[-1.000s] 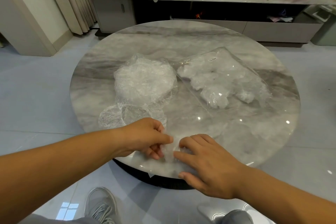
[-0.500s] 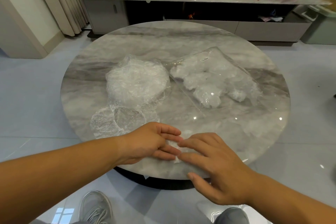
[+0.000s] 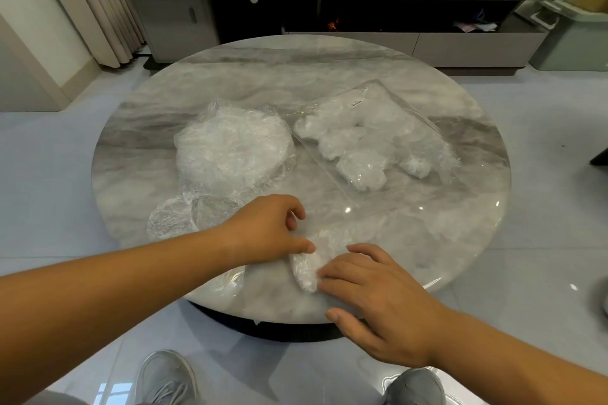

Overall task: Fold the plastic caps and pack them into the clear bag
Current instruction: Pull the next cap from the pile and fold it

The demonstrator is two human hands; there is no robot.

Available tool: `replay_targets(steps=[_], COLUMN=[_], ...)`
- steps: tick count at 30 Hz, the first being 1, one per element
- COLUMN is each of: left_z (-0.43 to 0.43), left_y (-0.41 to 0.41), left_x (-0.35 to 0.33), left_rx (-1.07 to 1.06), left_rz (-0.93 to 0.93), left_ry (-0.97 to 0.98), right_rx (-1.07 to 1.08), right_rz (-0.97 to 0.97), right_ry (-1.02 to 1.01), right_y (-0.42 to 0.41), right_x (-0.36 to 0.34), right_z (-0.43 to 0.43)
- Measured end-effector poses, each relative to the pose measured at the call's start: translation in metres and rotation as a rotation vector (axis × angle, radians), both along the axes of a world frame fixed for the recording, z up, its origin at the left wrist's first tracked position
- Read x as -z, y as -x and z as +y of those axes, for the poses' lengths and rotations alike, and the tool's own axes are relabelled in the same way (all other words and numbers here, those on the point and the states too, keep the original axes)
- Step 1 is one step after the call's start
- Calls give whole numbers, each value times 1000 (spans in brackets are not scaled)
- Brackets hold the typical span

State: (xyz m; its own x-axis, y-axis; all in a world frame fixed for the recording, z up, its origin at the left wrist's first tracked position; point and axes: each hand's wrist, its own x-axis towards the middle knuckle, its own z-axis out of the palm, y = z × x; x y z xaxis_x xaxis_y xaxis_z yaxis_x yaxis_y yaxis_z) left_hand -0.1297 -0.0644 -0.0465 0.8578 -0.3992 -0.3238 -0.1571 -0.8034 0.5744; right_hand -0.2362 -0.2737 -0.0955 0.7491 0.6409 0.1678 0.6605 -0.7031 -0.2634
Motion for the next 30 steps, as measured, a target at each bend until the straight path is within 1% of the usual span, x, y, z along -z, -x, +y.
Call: replay_targets(steps=[2, 4, 7, 9, 10, 12, 14, 16, 17, 20, 23, 25, 27, 30], left_z=[-7, -12, -13, -8, -5, 2, 4, 4, 3, 3, 2, 2, 2, 3], left_y=[-3, -6, -7, -6, -6, -7, -5, -2, -1, 6, 13, 17, 18, 14], left_x=[1, 2, 5, 7, 8, 8, 6, 3, 0, -6, -9, -9, -8, -11], left_rx=[43, 86, 102, 42, -12, -129, -238, -326, -345, -317, -266, -253, -284, -351], left_rz=[31, 65, 123, 170, 203, 302, 465, 649, 712, 801, 860, 897, 934, 1052], left_ry=[-64, -104, -58, 55, 144, 350, 548, 732, 795, 848, 830, 817, 797, 819], right_rx=[-16, -14, 77, 202, 279, 418, 510, 542, 526, 473, 495, 497, 464, 360], right_rz=[23, 43, 58, 106, 176, 371, 551, 703, 772, 911, 943, 910, 819, 589], right_ry=[-21, -87, -247, -338, -404, -594, -808, -968, -1026, -1198, -1277, -1275, -1213, -996], right_y=[-1, -1, -1, -1, -1, -5, -11, -19, -23, -31, -35, -37, -35, -28], right_x=[0, -1, -2, -7, -10, -18, -23, -28, -30, -38, -45, -46, -46, -42], right_z=[-3, -7, -11, -11, -9, -2, 3, 6, 7, 12, 16, 16, 16, 13])
